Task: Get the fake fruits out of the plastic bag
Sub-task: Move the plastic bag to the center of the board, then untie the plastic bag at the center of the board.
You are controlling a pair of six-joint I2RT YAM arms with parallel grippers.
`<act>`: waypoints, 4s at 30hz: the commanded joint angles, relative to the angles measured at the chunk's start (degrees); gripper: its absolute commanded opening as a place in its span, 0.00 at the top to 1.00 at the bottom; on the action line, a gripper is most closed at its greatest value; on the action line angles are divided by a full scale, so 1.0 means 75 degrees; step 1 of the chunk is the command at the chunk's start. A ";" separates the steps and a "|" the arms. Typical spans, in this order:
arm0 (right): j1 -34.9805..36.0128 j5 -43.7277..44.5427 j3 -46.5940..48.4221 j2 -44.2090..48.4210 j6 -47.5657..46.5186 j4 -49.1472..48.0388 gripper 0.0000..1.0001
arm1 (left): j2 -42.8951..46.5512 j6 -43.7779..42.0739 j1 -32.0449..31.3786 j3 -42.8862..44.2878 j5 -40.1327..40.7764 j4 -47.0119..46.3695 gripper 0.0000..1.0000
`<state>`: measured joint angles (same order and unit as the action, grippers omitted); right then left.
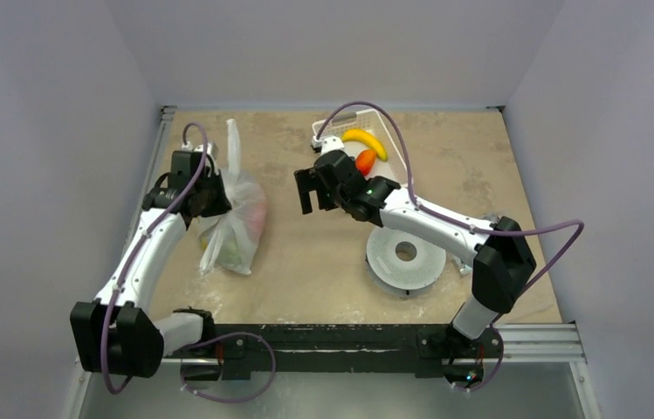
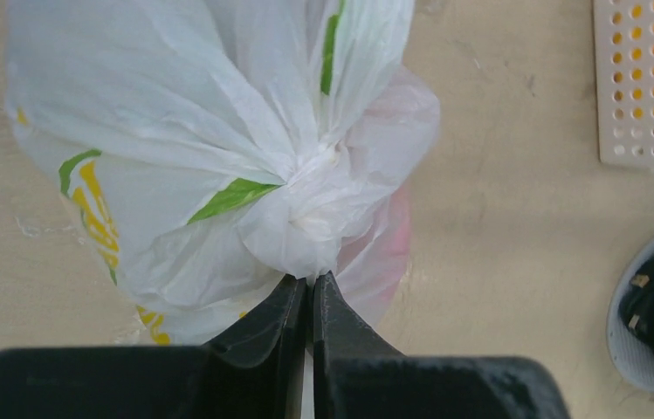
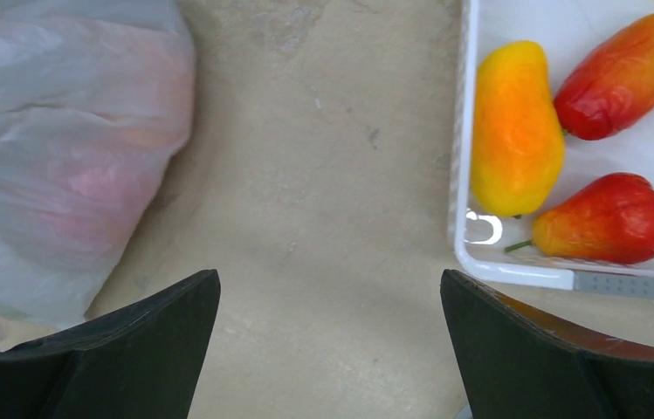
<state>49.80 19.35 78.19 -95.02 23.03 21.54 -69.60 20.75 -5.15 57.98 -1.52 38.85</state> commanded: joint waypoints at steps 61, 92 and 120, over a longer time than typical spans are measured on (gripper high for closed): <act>0.1997 -0.1121 0.0115 -0.2722 -0.0315 -0.5832 0.75 | 0.1191 -0.1325 -0.0228 -0.0881 0.1364 -0.0689 0.18; 0.2002 -0.2229 -0.0859 -0.1886 0.0494 -0.6311 1.00 | 0.0626 -0.1114 -0.0333 -0.0528 0.0819 -0.0247 0.19; 0.1999 -0.1652 -0.1522 -0.1451 0.0400 -0.5759 1.00 | 0.0892 -0.1129 -0.0357 -0.0557 0.1355 -0.0200 1.00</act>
<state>64.51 3.66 70.04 -111.55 26.11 -22.44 -66.48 11.88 -7.64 52.93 2.07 38.76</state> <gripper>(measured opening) 0.004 0.007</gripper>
